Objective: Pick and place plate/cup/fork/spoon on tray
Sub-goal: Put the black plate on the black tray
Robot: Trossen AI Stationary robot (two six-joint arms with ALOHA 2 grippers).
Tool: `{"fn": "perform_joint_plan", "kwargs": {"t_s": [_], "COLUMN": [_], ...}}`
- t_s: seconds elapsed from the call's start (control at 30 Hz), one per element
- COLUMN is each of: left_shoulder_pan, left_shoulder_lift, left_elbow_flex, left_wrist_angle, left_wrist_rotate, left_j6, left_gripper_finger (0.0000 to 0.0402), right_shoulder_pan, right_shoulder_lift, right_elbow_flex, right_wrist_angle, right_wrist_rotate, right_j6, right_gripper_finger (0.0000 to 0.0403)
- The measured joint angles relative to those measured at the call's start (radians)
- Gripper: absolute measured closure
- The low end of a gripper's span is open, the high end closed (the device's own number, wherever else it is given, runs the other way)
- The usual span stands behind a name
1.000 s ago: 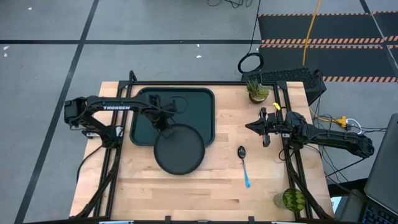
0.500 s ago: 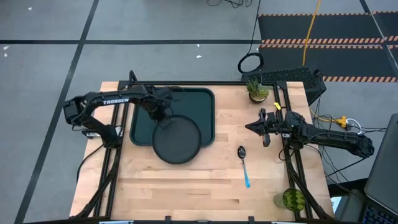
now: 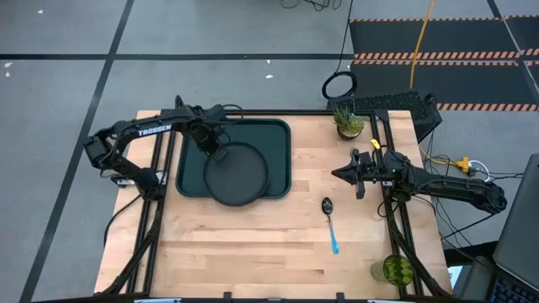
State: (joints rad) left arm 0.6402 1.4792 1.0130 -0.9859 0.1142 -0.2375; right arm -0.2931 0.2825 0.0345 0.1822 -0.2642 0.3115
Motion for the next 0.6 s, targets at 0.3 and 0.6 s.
{"fn": "perform_joint_plan", "kwargs": {"t_s": [0.3, 0.6], "left_shoulder_pan": [0.104, 0.141], "left_shoulder_lift": [0.000, 0.000], "left_elbow_flex": [0.000, 0.000], "left_wrist_angle": [-0.005, -0.013], "left_wrist_rotate": [-0.011, 0.015], "left_j6": [-0.004, 0.022], "left_gripper_finger": [0.0396, 0.0396], "right_shoulder_pan": [0.000, 0.000], "right_shoulder_lift": [0.000, 0.000], "right_elbow_flex": [0.000, 0.000], "right_wrist_angle": [0.000, 0.002], "right_wrist_rotate": [0.000, 0.000], "right_j6": [-0.040, -0.039], "right_gripper_finger": [0.0403, 0.0403]}}
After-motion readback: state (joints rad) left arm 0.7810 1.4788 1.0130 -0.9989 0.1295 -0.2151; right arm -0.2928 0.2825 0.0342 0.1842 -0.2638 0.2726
